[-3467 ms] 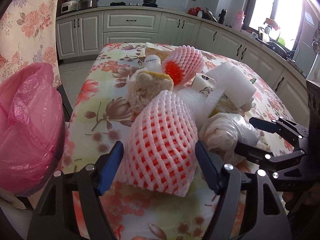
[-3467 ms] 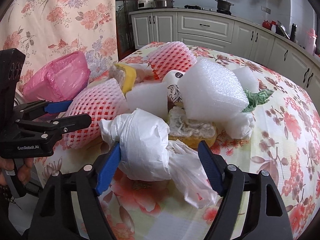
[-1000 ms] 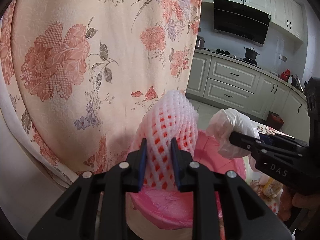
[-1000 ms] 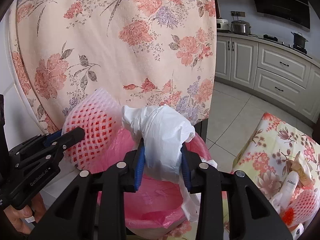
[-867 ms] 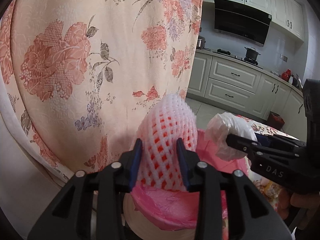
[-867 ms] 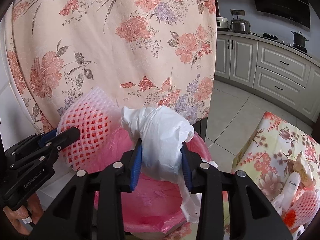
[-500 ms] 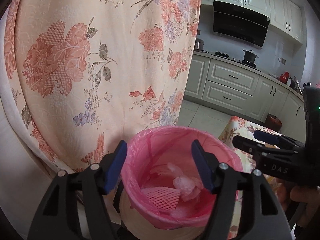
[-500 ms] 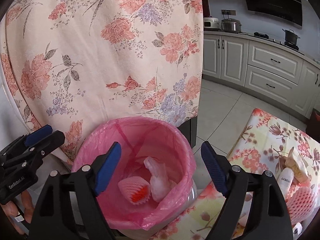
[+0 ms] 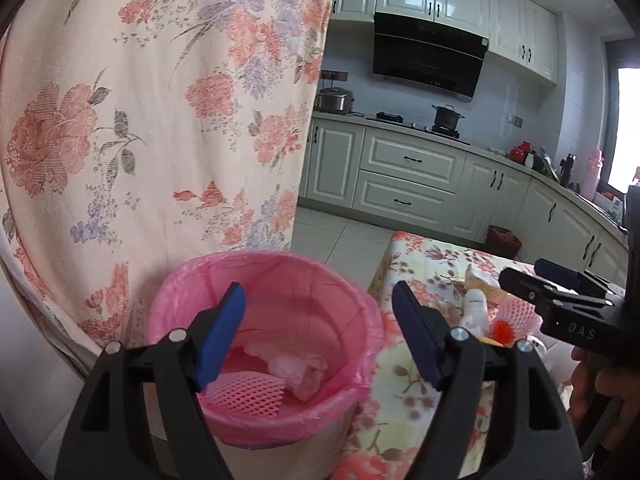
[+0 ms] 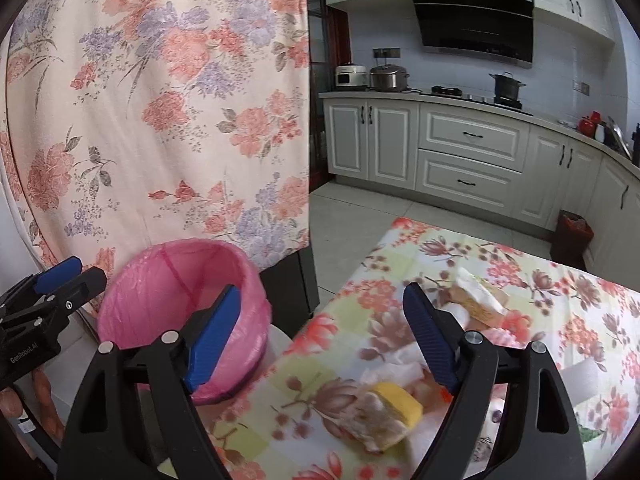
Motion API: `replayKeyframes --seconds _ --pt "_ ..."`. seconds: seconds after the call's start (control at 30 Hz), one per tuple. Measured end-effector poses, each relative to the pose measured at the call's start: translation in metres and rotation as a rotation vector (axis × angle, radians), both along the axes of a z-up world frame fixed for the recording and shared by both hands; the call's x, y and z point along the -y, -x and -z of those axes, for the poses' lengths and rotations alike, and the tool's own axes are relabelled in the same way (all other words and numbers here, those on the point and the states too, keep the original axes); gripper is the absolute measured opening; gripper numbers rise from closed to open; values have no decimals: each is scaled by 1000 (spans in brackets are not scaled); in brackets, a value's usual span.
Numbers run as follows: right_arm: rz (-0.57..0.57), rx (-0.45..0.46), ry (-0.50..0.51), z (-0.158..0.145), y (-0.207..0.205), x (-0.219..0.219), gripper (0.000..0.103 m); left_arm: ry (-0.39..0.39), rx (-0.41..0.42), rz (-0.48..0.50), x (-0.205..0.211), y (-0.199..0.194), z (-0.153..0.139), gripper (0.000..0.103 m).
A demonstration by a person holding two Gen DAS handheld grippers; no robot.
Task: Collect trash
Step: 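Open both tools over the pink bin to drop the net and bag, then move left tool toward yellow sponge while right tool moves toward foam block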
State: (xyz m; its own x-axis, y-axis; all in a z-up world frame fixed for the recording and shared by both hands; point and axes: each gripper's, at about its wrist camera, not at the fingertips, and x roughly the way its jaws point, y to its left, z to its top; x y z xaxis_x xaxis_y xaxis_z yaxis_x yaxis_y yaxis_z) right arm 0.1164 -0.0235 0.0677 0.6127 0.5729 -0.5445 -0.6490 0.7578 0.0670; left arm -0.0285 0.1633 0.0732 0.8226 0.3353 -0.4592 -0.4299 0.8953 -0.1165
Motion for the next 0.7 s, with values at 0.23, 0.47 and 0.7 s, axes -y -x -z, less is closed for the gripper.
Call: replayKeyframes --seconds 0.23,0.47,0.7 --pt "148 -2 9 12 -2 86 82 -37 32 87 50 -22 6 82" --pt "262 -38 38 36 -5 152 83 -27 -46 186 90 -49 18 92" --pt "303 -93 48 60 -4 190 84 4 -95 263 120 -71 35 92"
